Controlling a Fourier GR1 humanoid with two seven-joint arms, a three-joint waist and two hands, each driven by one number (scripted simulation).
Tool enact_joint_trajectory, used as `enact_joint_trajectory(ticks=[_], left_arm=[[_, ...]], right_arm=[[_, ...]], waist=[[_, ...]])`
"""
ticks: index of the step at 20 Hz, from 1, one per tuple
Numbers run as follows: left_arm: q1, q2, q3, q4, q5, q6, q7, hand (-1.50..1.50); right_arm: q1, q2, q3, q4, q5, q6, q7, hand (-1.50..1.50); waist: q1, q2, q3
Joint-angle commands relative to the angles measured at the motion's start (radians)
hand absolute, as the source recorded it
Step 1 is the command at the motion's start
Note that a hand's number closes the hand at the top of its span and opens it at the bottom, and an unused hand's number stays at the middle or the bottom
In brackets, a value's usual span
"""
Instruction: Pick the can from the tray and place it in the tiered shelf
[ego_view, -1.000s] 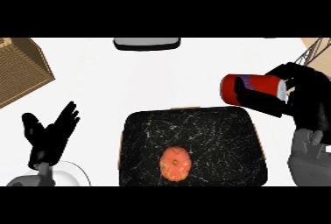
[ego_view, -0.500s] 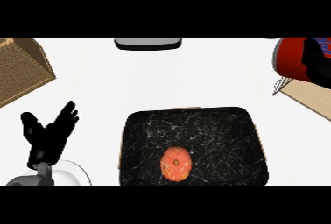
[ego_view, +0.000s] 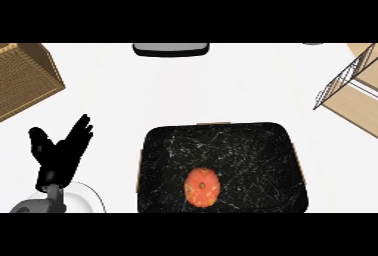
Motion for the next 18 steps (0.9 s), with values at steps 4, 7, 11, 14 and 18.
enact_joint_trajectory(ticks=[4, 7, 11, 14, 18], left_arm=[[0.012, -0.028, -0.013, 0.056, -0.01, -0.007, -0.001, 0.0], [0.007, -0.021, -0.01, 0.042, -0.015, -0.007, 0.02, 0.0], [0.001, 0.024, 0.03, 0.036, 0.017, -0.043, 0.059, 0.0], [0.011, -0.027, 0.004, 0.056, -0.004, -0.029, 0.008, 0.0], [-0.033, -0.04, 0.007, 0.11, -0.038, 0.0, 0.005, 0.0]], right_arm=[[-0.153, -0.176, -0.113, 0.274, -0.044, 0.103, 0.004, 1.5], [-0.123, -0.194, -0.132, 0.334, -0.065, 0.103, -0.071, 1.5], [-0.132, -0.264, -0.18, 0.433, -0.125, 0.159, -0.145, 1.5], [-0.061, -0.26, -0.144, 0.495, -0.082, 0.104, -0.254, 1.5], [-0.105, -0.279, -0.104, 0.595, -0.049, 0.055, -0.299, 1.5]], waist=[[0.013, 0.012, -0.007], [0.012, 0.012, -0.006], [0.01, 0.011, -0.006], [0.013, 0.013, -0.005], [0.016, 0.015, -0.006]])
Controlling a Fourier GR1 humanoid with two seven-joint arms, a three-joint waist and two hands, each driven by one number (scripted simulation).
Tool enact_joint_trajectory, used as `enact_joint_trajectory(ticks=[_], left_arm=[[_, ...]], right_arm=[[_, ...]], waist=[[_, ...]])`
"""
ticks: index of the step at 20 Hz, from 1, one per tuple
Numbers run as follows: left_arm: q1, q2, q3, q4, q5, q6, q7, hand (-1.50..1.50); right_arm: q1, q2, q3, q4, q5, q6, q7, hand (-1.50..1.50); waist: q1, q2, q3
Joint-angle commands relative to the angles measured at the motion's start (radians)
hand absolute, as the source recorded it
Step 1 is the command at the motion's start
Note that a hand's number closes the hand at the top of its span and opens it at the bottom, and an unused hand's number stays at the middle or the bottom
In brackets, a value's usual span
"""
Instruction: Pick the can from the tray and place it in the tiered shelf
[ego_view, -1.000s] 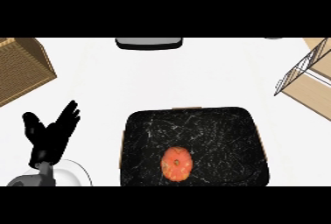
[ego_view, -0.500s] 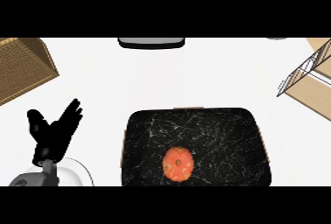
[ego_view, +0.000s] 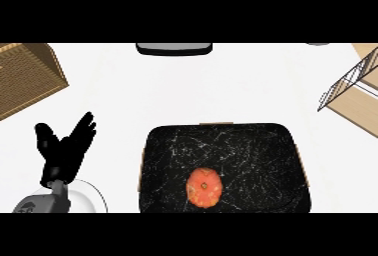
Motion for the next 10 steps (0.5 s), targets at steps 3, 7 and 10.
enact_joint_trajectory(ticks=[3, 7, 10], left_arm=[[0.039, 0.0, -0.001, 0.008, 0.001, -0.019, 0.036, 0.0], [-0.009, -0.02, -0.021, 0.022, -0.028, -0.006, 0.046, 0.0], [-0.034, -0.028, 0.012, 0.095, -0.027, 0.003, 0.004, 0.0]], right_arm=[[0.038, -0.038, 0.005, 0.145, 0.029, -0.066, -0.123, 1.5], [-0.048, -0.051, 0.041, 0.272, 0.069, -0.146, -0.158, 1.5], [0.041, -0.032, 0.026, 0.269, 0.067, -0.18, -0.217, 1.5]], waist=[[0.0, 0.007, -0.007], [0.006, 0.009, -0.007], [-0.006, 0.008, -0.007]])
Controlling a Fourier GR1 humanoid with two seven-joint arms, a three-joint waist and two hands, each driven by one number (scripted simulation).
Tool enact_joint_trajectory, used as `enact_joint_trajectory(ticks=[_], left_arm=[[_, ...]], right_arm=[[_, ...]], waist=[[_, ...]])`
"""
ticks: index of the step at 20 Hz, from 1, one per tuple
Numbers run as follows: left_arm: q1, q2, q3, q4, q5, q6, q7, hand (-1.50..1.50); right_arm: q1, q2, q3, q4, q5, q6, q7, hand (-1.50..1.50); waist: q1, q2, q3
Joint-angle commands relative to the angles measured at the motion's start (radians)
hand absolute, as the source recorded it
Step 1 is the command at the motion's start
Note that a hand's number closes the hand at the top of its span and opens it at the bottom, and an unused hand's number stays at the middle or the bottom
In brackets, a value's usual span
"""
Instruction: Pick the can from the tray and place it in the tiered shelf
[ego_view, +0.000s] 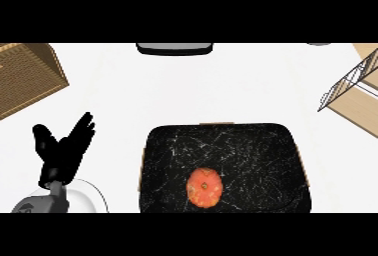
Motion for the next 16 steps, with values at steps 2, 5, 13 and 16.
enact_joint_trajectory(ticks=[2, 5, 13, 16], left_arm=[[0.013, -0.008, 0.005, 0.06, 0.005, -0.02, 0.021, 0.0], [0.031, 0.004, 0.014, 0.026, 0.009, -0.03, 0.033, 0.0], [-0.033, -0.028, 0.02, 0.067, -0.008, -0.002, 0.039, 0.0], [0.043, 0.001, 0.034, -0.039, -0.001, -0.008, 0.063, 0.0]], right_arm=[[0.079, 0.037, 0.006, -0.039, -0.001, -0.052, -0.043, 1.5], [0.021, -0.009, -0.004, 0.126, 0.005, -0.108, -0.159, 1.5], [-0.042, -0.017, 0.046, 0.189, 0.02, -0.108, -0.17, 1.5], [0.051, -0.064, 0.022, 0.131, -0.008, -0.027, -0.192, 1.5]], waist=[[-0.013, 0.002, -0.006], [0.0, 0.006, -0.006], [-0.002, 0.006, -0.006], [-0.009, 0.001, -0.006]])
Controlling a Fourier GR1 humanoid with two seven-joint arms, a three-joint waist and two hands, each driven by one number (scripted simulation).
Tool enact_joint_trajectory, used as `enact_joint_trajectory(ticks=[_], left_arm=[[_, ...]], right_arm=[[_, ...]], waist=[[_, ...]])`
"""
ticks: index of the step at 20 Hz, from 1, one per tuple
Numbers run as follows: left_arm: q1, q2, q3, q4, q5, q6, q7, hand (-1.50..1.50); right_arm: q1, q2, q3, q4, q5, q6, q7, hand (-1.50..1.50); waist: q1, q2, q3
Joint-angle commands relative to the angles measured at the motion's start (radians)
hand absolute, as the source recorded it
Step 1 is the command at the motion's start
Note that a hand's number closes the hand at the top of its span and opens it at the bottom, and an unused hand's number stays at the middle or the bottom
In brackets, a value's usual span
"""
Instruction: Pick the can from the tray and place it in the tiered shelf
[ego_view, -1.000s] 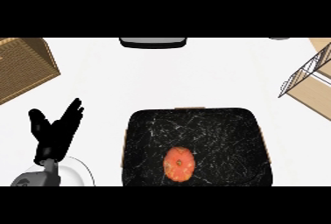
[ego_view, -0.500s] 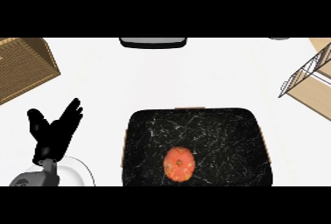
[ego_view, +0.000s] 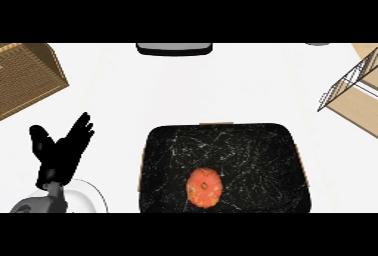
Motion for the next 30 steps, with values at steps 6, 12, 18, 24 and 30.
enact_joint_trajectory(ticks=[6, 12, 18, 24, 30], left_arm=[[-0.005, 0.014, 0.003, 0.021, 0.01, -0.028, 0.064, 0.0], [-0.004, 0.003, 0.009, 0.02, 0.01, -0.025, 0.056, 0.0], [0.021, -0.026, -0.008, 0.04, -0.023, -0.002, 0.028, 0.0], [0.007, -0.009, 0.012, 0.041, -0.015, -0.008, 0.048, 0.0], [0.033, -0.018, 0.018, 0.053, -0.011, -0.02, 0.026, 0.0]], right_arm=[[-0.09, 0.053, -0.129, 0.055, -0.052, -0.216, 0.081, -1.5], [-0.14, 0.063, -0.211, 0.037, -0.161, -0.256, 0.064, -1.5], [-0.139, 0.037, -0.322, 0.014, -0.234, -0.34, 0.102, -1.5], [-0.046, -0.081, -0.361, -0.003, -0.172, -0.415, 0.127, -1.5], [-0.015, -0.187, -0.481, -0.009, -0.209, -0.456, 0.188, -1.5]], waist=[[0.004, 0.008, -0.006], [0.0, 0.007, -0.006], [-0.01, 0.004, -0.006], [-0.024, 0.004, -0.006], [-0.023, 0.004, -0.007]])
